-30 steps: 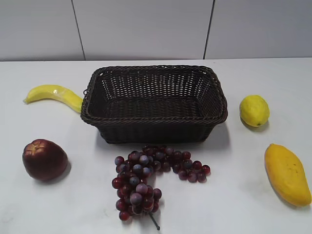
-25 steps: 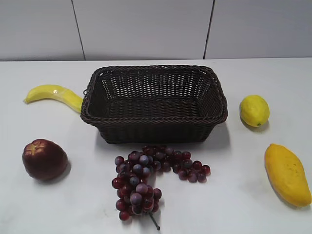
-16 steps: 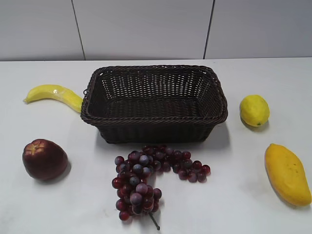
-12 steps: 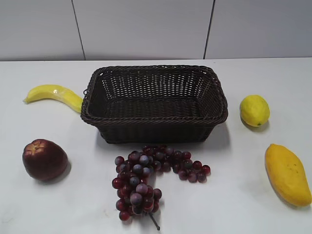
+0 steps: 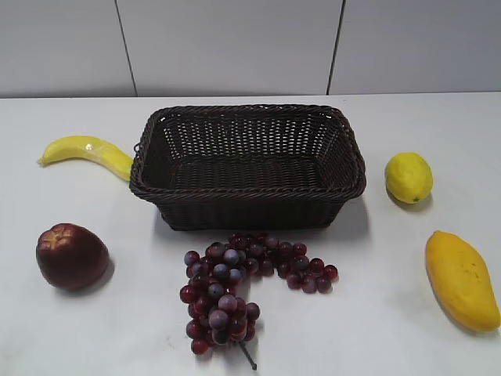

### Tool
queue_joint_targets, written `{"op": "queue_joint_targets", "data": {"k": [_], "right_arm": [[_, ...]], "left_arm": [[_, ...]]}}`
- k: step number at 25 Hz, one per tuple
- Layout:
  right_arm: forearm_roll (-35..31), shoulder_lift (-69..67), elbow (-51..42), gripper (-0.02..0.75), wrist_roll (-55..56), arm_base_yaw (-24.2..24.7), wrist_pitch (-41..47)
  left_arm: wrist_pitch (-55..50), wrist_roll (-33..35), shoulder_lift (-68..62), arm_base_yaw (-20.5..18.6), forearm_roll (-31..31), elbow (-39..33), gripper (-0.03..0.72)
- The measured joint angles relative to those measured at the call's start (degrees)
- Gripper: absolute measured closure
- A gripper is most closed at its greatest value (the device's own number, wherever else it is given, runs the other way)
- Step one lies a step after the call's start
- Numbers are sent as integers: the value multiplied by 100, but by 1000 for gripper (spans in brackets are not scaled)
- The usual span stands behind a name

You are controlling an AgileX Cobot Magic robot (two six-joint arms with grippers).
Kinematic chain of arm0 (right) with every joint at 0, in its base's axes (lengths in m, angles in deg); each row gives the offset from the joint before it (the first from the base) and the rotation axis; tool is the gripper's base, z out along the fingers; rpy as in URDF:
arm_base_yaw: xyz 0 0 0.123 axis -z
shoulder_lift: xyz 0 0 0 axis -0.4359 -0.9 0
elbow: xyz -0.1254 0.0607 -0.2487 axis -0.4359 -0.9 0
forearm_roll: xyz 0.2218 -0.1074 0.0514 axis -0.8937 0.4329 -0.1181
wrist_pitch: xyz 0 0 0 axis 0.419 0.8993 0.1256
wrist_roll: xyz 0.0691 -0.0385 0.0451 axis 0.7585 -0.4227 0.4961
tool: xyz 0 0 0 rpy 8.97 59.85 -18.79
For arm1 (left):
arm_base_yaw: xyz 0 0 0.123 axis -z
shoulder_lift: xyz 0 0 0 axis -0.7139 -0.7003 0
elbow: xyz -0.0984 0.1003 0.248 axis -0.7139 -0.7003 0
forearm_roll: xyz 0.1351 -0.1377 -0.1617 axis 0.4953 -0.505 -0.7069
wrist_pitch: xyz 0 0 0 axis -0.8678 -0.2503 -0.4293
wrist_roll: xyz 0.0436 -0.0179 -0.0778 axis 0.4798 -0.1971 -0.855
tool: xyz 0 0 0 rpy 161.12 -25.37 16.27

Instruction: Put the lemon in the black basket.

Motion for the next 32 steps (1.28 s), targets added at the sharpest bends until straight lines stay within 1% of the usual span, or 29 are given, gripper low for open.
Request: {"op": "queue_joint_targets", "data": {"k": [3, 7, 11, 14, 16, 22, 27, 32], "right_arm": [[-9, -972, -70, 84, 0, 0, -818], [-225, -2633, -82, 72, 0, 0, -1677], [-470, -4609, 322, 73, 0, 0, -1993], [-567, -6147, 1042, 73, 5, 0, -1836], [-612, -7029, 1698, 74, 5, 0, -1583], [-627, -9424, 3630, 74, 106, 0, -347], [-589, -10628, 4768, 74, 120, 0, 183], [-551, -11220, 5251, 76, 143, 0, 377]], "left_arm": [[0, 0, 0, 0, 0, 0, 453], [0, 0, 0, 0, 0, 0, 453], [0, 0, 0, 0, 0, 0, 453], [0, 0, 0, 0, 0, 0, 453], [0, 0, 0, 0, 0, 0, 453], [0, 0, 0, 0, 0, 0, 453], [0, 0, 0, 0, 0, 0, 453], [0, 0, 0, 0, 0, 0, 453]]}}
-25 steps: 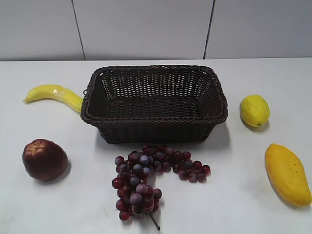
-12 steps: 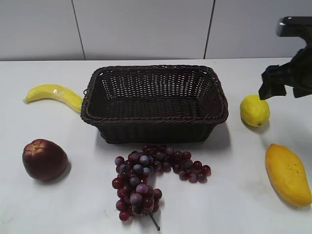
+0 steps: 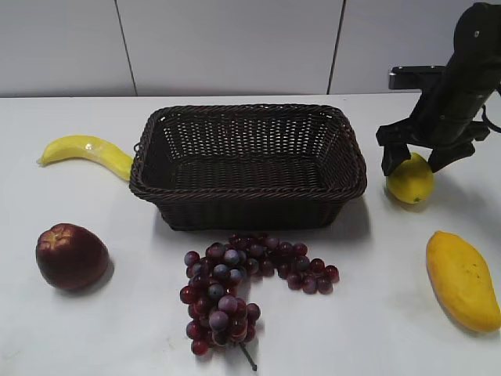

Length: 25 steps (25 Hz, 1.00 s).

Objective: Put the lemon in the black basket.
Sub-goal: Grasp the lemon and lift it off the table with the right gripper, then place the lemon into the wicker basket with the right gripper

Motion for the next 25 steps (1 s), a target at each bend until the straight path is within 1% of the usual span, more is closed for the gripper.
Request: {"op": "queue_joint_targets", "data": {"k": [5, 8, 11, 14, 17, 18, 20, 22, 24, 25], "right_arm": [[52, -275, 116, 96, 39, 0, 19], [58, -315, 177, 138, 49, 0, 122], [217, -319, 478, 141, 49, 0, 581], [389, -319, 1014, 141, 49, 0, 1232], [322, -286, 1699, 141, 49, 0, 1825], [174, -261, 1955, 141, 49, 0, 2004], [-344, -203, 2460, 141, -163, -25, 2320], [-1060, -164, 2864, 141, -500, -121, 2521], [-1553, -139, 3143, 141, -768, -342, 2576], [-1691, -133, 3226, 141, -865, -499, 2583]], "left_arm": [[0, 0, 0, 0, 0, 0, 453], [0, 0, 0, 0, 0, 0, 453], [0, 0, 0, 0, 0, 0, 453], [0, 0, 0, 0, 0, 0, 453], [0, 0, 0, 0, 0, 0, 453], [0, 0, 0, 0, 0, 0, 453], [0, 0, 0, 0, 0, 0, 453], [0, 0, 0, 0, 0, 0, 453], [0, 0, 0, 0, 0, 0, 453], [0, 0, 0, 0, 0, 0, 453]]}}
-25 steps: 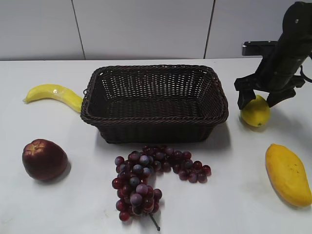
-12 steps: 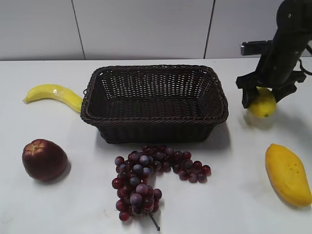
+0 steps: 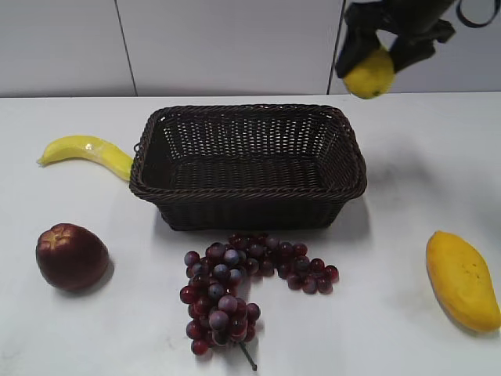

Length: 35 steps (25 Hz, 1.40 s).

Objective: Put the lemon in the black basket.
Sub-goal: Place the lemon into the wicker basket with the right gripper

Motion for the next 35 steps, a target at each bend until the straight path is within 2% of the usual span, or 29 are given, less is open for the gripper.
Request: {"op": "queue_joint_targets", "data": {"k": [5, 10, 19, 26, 30, 35], "right_arm": [[66, -67, 50, 141, -257, -853, -202], [840, -526, 50, 141, -289, -1463, -694], [1169, -1280, 69, 118, -289, -1529, -816], [1169, -877, 354, 118, -289, -1529, -692], [1169, -618, 361, 71, -289, -1510, -586], [1184, -617, 143, 63, -289, -1510, -523]], "left_arm": [[0, 0, 0, 0, 0, 0, 453], [0, 0, 0, 0, 0, 0, 453], [0, 0, 0, 0, 0, 0, 453], [0, 0, 0, 0, 0, 0, 453], [0, 0, 0, 0, 0, 0, 453], [0, 0, 0, 0, 0, 0, 453]]}}
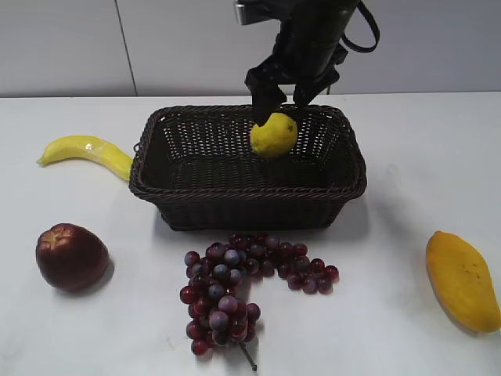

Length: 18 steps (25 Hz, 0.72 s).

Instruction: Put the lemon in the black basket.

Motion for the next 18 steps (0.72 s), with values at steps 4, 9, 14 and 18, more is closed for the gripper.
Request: {"op": "queue_joint_targets", "data": {"k": [4, 9, 14, 18], "right_arm": [[211, 32, -25, 63, 0, 0, 79], [517, 589, -44, 66, 52, 11, 464], [809, 1603, -99, 68, 388, 49, 561], [1125, 2742, -689, 71, 615, 55, 563]], "left_arm": [[0, 0, 0, 0, 0, 0, 453], [0, -1, 0, 0, 0, 0, 453], [0, -1, 0, 0, 0, 0, 453], [0, 3, 0, 0, 0, 0, 453]]}}
